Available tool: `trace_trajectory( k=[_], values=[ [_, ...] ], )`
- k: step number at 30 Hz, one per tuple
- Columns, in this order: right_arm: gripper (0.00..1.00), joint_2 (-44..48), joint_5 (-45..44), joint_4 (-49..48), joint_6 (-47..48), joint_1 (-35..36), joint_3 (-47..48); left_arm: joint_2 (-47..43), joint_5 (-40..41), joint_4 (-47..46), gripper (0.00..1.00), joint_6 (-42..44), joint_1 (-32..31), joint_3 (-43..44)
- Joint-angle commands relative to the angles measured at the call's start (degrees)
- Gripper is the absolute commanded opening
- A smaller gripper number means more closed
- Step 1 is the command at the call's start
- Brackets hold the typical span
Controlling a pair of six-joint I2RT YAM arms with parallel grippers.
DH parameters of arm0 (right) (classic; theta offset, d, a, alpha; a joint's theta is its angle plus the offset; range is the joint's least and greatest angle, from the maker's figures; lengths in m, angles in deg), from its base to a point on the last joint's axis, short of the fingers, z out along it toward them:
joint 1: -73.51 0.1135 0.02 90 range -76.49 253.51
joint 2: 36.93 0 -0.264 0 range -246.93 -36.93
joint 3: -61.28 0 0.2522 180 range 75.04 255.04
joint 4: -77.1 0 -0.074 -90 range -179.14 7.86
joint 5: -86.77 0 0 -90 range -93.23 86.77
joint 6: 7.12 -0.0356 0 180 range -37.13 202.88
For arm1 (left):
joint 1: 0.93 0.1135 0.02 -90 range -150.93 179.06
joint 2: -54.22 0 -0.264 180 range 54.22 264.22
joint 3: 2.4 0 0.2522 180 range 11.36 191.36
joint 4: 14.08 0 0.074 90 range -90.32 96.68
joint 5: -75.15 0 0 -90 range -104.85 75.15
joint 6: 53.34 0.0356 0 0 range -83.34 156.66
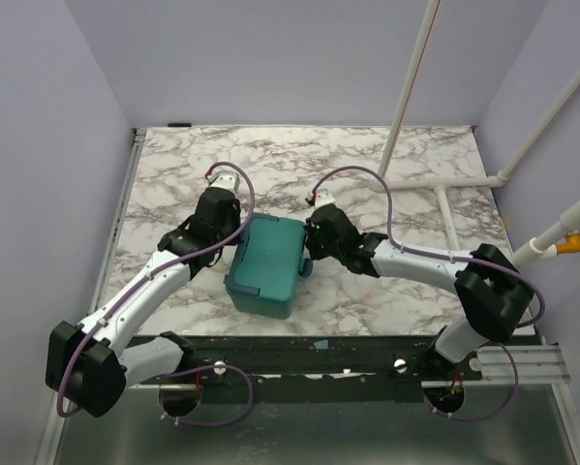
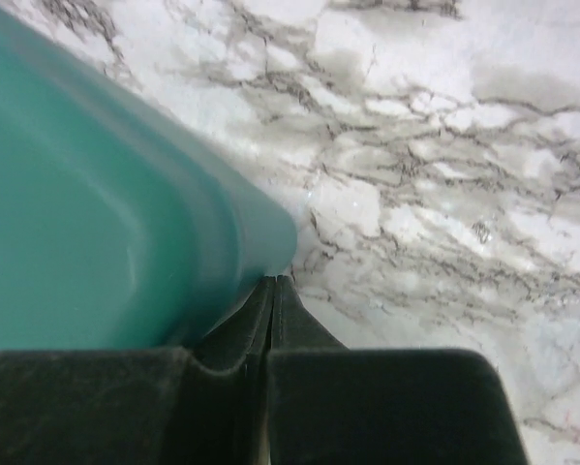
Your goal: Organize the medicine kit
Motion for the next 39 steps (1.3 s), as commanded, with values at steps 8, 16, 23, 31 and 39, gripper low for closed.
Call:
trace_trajectory(
  k=[8,16,23,31,39],
  values=[
    [0.06,1.9,1.1,0.1,4.9,-3.0,5.8,-13.6,3.6,6.2,0.25,-2.2,-0.8,-3.0],
    [0.37,11.3,-1.6,5.1,3.8,-3.0,2.8,-21.6,3.8,8.3,0.5,-1.4,-0.8,-3.6],
    [0.49,19.5,0.1,6.8,-3.0,-3.0,-1.9,-25.7,-6.1,8.5,0.63,-0.1,-0.9,-4.2],
    [0.52,23.4,4.5,7.3,-12.2,-3.0,-6.7,-27.0,-22.5,6.4,0.7,-0.1,-0.9,-6.0],
    [0.55,27.0,7.7,0.2,-21.7,-3.0,-15.2,-25.9,-33.8,-1.0,0.73,-3.5,-0.9,-9.9]
  ],
)
